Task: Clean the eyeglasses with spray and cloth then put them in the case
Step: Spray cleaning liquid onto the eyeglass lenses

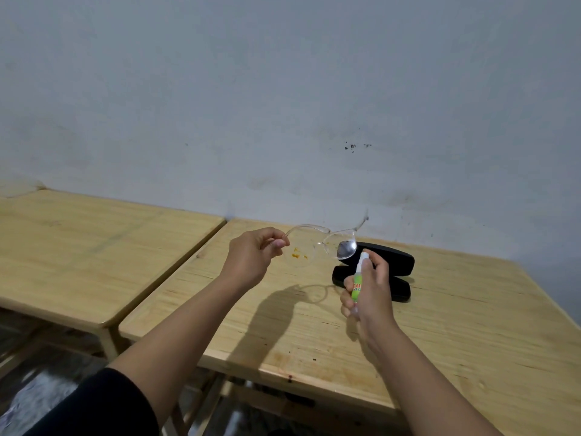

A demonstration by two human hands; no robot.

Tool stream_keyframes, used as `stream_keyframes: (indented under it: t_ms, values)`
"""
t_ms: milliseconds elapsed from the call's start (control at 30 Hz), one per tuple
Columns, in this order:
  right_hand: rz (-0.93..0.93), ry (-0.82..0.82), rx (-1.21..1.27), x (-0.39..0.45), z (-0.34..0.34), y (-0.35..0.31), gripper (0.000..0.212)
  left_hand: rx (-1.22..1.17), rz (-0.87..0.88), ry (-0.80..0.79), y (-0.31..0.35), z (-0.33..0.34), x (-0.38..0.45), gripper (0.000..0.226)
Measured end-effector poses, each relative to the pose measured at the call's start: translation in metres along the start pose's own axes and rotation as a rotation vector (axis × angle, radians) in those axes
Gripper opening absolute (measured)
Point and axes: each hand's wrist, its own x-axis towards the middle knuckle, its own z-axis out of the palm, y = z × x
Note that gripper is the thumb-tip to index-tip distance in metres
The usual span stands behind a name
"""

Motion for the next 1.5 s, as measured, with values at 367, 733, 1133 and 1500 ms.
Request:
stream_keyframes:
  t_ms: [367,733,1133,1500]
  values:
    - [0.146,-0.142,0.149,-0.001,0.015,-0.002,0.018,-0.113,-0.003,-0.001,0.011,-0.001,-0.003,0.016]
    - [0.129,-0.242,0.029,-0.011,0.035,0.008,0.013,-0.08,0.023,0.007,0.021,0.006,-0.005,0.014]
    - [-0.252,0.2,-0.599,-0.023,-0.082,-0.028,0.037,-0.062,0.022,0.046,0.028,0.045,0.005,0.015]
    - [-0.385,0.584,-0.683,-0.08,-0.224,-0.082,0.031,-0.032,0.141,-0.074,0.071,0.137,-0.01,0.011]
